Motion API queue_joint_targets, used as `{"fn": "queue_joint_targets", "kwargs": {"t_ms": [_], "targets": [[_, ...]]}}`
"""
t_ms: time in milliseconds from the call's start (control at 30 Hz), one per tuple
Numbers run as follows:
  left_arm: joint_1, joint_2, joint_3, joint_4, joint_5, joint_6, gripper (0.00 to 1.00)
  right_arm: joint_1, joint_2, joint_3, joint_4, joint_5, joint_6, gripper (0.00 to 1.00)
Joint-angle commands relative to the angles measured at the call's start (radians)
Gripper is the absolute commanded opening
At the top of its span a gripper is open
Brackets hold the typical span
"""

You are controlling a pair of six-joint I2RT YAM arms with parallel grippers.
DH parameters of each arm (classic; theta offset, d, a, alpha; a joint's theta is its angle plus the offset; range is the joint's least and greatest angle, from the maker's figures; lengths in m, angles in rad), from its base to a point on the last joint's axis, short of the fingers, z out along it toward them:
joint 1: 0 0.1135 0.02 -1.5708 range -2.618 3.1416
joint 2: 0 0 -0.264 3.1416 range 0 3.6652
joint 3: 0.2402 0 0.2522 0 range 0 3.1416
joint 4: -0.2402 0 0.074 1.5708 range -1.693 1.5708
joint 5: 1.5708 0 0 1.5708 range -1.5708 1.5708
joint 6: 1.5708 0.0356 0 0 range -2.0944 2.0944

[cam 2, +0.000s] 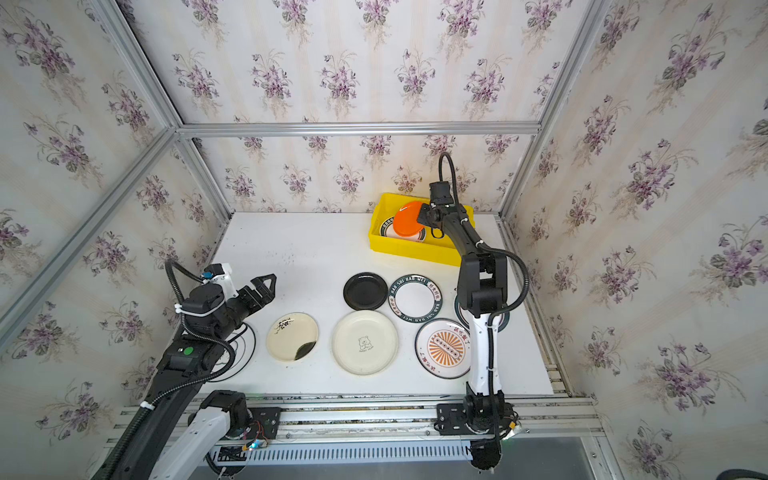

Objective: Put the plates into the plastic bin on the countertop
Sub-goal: 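Carry the orange plate with right gripper into the yellow bin while left arm draws back, then lower the orange plate onto the plate in the bin and open right gripper, then withdraw right gripper from the bin while left gripper moves over the glass plate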

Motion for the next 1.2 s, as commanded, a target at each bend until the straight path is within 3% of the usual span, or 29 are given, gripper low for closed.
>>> {"fn": "queue_joint_targets", "kwargs": {"t_ms": [0,633,800,1033,1167], "targets": [[0.008,0.004,-0.003,-0.009,-0.017,0.020,1.00,0.002,0.035,0.046,-0.021,0.043,0.019,0.00],[0.044,0.118,0.011,-0.009,0.017,0.033,1.00,0.031,0.208,0.270,-0.180,0.055,0.050,0.00],[0.051,0.135,0.013,-0.008,0.028,0.036,1.00,0.040,0.245,0.281,-0.183,0.045,0.048,0.14],[0.060,0.136,0.015,-0.009,0.036,0.057,1.00,0.041,0.256,0.310,-0.197,0.024,0.045,0.17],[0.065,0.130,0.013,-0.012,0.042,0.052,1.00,0.041,0.252,0.322,-0.211,0.015,0.030,0.37]]}}
